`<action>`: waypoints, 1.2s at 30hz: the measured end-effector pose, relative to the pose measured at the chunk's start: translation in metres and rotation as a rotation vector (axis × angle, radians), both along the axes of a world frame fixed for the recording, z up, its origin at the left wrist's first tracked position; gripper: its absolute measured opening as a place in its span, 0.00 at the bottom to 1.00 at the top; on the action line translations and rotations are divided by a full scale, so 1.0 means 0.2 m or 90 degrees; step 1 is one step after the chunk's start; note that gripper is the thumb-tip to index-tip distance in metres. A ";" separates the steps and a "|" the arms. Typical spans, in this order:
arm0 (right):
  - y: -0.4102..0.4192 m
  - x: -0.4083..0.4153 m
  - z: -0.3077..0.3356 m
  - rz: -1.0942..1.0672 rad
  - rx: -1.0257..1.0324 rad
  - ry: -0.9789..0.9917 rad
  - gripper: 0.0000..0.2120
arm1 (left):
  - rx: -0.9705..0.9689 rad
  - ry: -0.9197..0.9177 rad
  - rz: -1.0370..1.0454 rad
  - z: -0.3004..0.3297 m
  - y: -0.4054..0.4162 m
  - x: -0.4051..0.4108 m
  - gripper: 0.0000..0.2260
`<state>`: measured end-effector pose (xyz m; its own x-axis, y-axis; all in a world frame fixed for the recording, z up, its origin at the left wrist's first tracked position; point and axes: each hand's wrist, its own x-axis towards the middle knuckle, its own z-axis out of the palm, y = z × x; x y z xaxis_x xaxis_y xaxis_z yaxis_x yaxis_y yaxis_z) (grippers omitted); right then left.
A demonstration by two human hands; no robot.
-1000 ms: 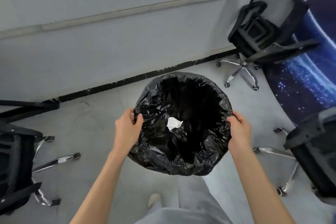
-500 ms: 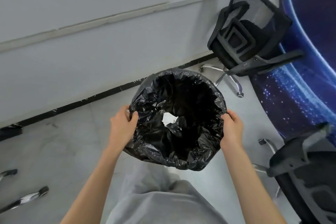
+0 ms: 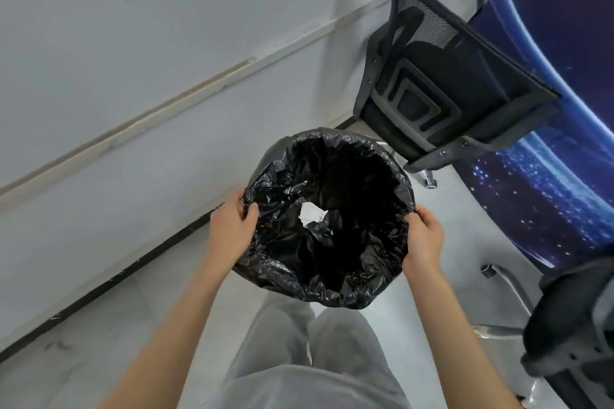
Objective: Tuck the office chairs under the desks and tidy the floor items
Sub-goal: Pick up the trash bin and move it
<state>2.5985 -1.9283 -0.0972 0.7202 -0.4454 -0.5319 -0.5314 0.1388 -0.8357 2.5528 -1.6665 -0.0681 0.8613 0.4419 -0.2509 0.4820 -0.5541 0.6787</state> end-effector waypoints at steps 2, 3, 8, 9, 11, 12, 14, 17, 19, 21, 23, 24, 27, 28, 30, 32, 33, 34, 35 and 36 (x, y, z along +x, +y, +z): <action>0.03 0.15 -0.05 -0.003 -0.003 0.003 0.14 | -0.030 -0.011 0.002 -0.05 0.03 0.20 0.03; 0.04 0.23 -0.09 -0.003 -0.007 0.005 0.14 | -0.044 -0.009 0.008 -0.10 0.04 0.30 0.03; 0.07 0.64 -0.48 0.023 -0.031 0.024 0.13 | -0.162 0.070 0.075 -0.54 0.06 0.77 0.12; 0.07 0.72 -0.60 0.033 -0.040 0.028 0.14 | -0.178 0.075 0.087 -0.65 0.06 0.85 0.13; 0.05 0.85 -0.84 0.047 -0.055 0.034 0.14 | -0.195 0.083 0.099 -0.90 0.06 0.99 0.14; 0.04 0.90 -0.97 0.051 -0.061 0.034 0.14 | -0.201 0.085 0.108 -1.03 0.06 1.05 0.14; 0.02 0.99 -1.24 0.057 -0.079 0.032 0.13 | -0.200 0.081 0.116 -1.31 0.05 1.15 0.13; -0.01 1.11 -1.63 0.064 -0.098 0.032 0.12 | -0.187 0.069 0.095 -1.70 0.04 1.28 0.11; -0.03 1.19 -1.90 0.068 -0.105 0.026 0.10 | -0.169 0.054 0.072 -1.96 0.03 1.36 0.13; -0.04 1.31 -2.16 0.065 -0.114 0.019 0.11 | -0.147 0.026 0.047 -2.20 0.02 1.46 0.15; -0.04 1.43 -2.38 0.074 -0.128 0.008 0.09 | -0.117 0.006 0.031 -2.42 0.01 1.55 0.15; -0.03 1.48 -2.47 0.080 -0.132 0.002 0.09 | -0.108 -0.004 0.030 -2.52 0.00 1.59 0.15; -0.02 1.61 -2.70 0.072 -0.114 -0.019 0.12 | -0.100 -0.043 0.038 -2.78 -0.01 1.70 0.14; -0.02 1.64 -2.77 0.062 -0.111 -0.023 0.12 | -0.095 -0.060 0.034 -2.86 -0.02 1.74 0.14; -0.02 1.71 -2.86 0.043 -0.104 -0.041 0.13 | -0.079 -0.095 0.029 -2.97 -0.04 1.79 0.14; -0.02 1.77 -2.90 0.054 -0.109 -0.077 0.14 | -0.062 -0.134 0.033 -3.04 -0.04 1.84 0.14; -0.01 1.80 -2.91 0.065 -0.118 -0.096 0.15 | -0.052 -0.147 0.034 -3.05 -0.04 1.87 0.14; 0.00 1.82 -2.91 0.076 -0.135 -0.109 0.15 | -0.049 -0.159 0.032 -3.06 -0.04 1.91 0.14; 0.01 1.85 -2.91 0.084 -0.154 -0.124 0.15 | -0.055 -0.161 0.033 -3.06 -0.03 1.94 0.14; 0.03 1.86 -2.90 0.091 -0.180 -0.134 0.16 | -0.064 -0.157 0.036 -3.07 -0.03 1.97 0.14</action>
<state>2.9700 -1.9232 -0.6781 0.8661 -0.4408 -0.2359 -0.3412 -0.1762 -0.9233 2.9460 -1.6726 -0.6812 0.8761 0.4751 -0.0815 0.3239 -0.4548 0.8296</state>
